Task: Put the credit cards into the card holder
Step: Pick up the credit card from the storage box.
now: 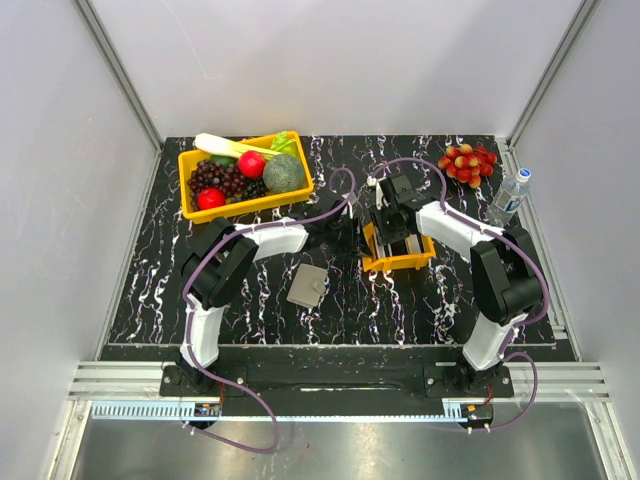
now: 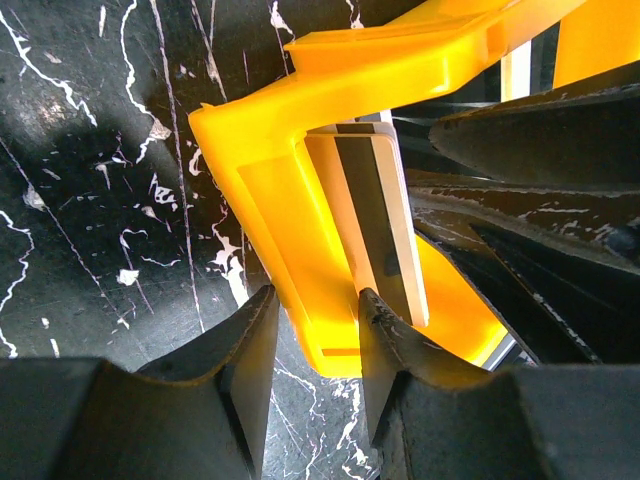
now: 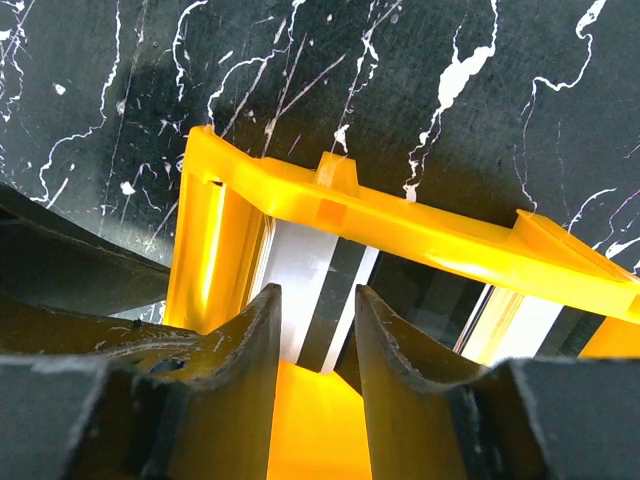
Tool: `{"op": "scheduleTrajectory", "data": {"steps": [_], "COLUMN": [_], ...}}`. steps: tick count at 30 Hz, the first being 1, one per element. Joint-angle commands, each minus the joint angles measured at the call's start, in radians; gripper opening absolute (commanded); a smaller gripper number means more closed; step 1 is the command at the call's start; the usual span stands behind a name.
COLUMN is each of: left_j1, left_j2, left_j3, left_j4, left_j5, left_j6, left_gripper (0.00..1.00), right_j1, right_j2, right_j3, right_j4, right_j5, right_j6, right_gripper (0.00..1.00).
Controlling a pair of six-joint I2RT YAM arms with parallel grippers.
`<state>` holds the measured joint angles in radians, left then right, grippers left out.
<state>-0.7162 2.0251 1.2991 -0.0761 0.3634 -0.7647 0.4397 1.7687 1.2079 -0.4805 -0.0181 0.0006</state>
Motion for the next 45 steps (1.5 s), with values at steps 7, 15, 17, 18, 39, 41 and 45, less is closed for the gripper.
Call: {"op": "scheduleTrajectory", "data": {"steps": [7,15,17,18,39,41,45], "left_j1": [-0.003,-0.002,-0.003,-0.003,-0.094,-0.147,-0.227], "left_j2": [-0.049,-0.052,-0.052,-0.054,-0.238,-0.256,-0.284], "left_j3": [-0.015,-0.027,-0.032,-0.037,-0.322,-0.362,-0.406], "left_j4": [0.033,0.042,0.045,0.047,0.211,0.246,0.279], "left_j5": [-0.012,-0.008,-0.006,-0.007,0.002,-0.004,-0.003], "left_j6": [0.019,0.011,0.010,0.010,-0.209,-0.248,-0.274], "left_gripper": [0.34,0.25,0.24,0.23,0.13,0.18,0.44], "right_j1": [0.002,0.002,0.002,0.004,-0.042,-0.042,-0.044], "right_j2": [-0.088,-0.060,-0.043,-0.037,-0.225,-0.244,-0.291], "right_j3": [-0.001,0.001,0.002,0.005,-0.119,-0.145,-0.194], "right_j4": [0.060,0.049,0.049,0.045,-0.030,-0.035,-0.033], "right_j5": [-0.069,-0.149,-0.157,-0.146,0.138,0.130,0.101], "right_j6": [0.073,0.091,0.091,0.098,0.153,0.157,0.162], "right_gripper": [0.37,0.28,0.29,0.30,0.52,0.52,0.52]}}
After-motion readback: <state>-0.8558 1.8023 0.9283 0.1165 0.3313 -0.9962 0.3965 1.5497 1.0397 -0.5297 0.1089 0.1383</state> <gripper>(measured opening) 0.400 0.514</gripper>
